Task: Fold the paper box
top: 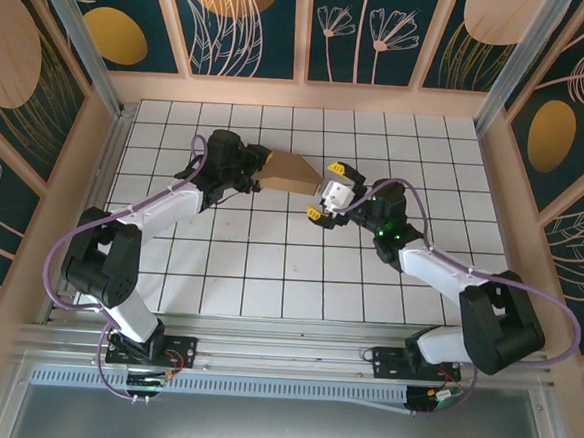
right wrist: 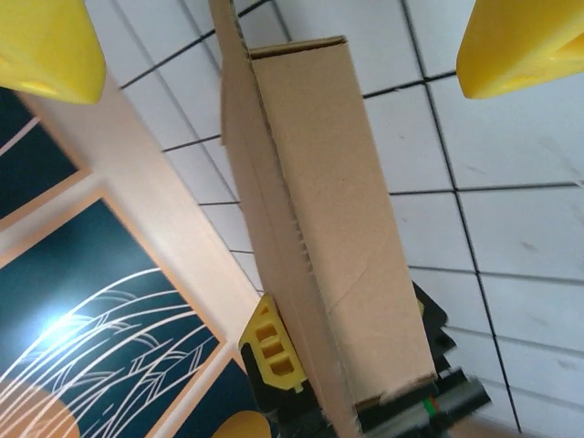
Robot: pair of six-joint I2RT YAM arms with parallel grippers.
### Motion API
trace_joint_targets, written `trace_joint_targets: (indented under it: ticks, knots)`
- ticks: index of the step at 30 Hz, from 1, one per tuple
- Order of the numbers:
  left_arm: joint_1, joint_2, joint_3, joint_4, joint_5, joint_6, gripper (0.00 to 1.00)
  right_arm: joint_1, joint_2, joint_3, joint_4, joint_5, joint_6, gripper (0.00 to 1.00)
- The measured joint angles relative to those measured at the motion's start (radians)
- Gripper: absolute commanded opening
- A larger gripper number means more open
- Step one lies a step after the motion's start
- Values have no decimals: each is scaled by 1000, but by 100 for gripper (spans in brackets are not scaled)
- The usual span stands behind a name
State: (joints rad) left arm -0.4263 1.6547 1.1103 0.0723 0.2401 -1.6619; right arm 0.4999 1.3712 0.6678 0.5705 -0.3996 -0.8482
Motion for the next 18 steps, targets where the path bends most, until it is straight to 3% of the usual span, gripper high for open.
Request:
trace_joint_targets:
  ticks: [5, 10, 18]
  knots:
    - [0, 0, -6, 14, 22, -56, 43, 19, 91, 58, 18, 42, -127, 99]
    - [0, -1, -8, 30, 22, -76, 43, 40, 184, 138, 16, 48, -175, 92]
    - [18, -1, -40, 63, 0, -106, 44, 68, 294, 246, -49, 105, -229, 58]
